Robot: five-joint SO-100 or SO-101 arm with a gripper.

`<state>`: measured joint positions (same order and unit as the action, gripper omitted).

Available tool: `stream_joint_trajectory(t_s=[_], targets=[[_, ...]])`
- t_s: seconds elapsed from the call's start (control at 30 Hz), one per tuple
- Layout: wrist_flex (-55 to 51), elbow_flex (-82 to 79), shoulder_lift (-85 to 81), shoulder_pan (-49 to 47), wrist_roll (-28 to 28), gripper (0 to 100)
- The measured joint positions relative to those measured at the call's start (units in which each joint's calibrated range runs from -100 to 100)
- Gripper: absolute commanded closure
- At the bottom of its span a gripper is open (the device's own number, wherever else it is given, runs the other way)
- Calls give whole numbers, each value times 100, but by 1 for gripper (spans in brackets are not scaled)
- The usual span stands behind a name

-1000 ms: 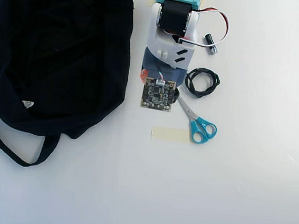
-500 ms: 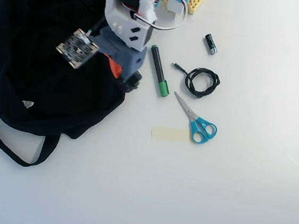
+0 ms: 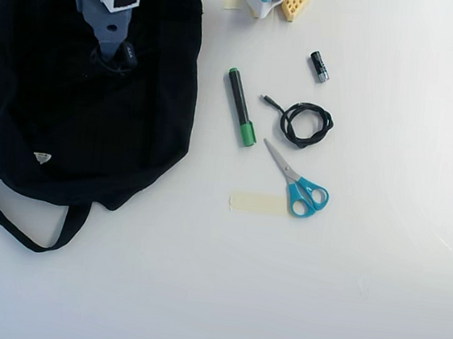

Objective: Put the bike light into the black bag

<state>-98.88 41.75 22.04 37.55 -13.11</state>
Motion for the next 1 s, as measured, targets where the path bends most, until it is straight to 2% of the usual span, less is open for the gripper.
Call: stream_joint_trajectory(t_s=[0.13,0.17,0.23,0.33,0.43,0.5,0.6,0.73,0.8,0.83,0.87,1.0], targets=[[9,0,66,808,0,98],[249,-8,548,1058,0,98],[747,-39,1312,1132,0,98],[1073,-31,1594,1330,122,97],[842,-79,1602,1323,147,75],[567,-79,1594,1330,225,68],[258,-55,1453,1205,225,68],[129,-39,-83,176,225,68],[112,-47,-797,-999,225,81],[112,-39,-1029,-1352,225,96],[112,-39,-1478,-2168,225,97],[94,-134,-2433,-3637,59,98]])
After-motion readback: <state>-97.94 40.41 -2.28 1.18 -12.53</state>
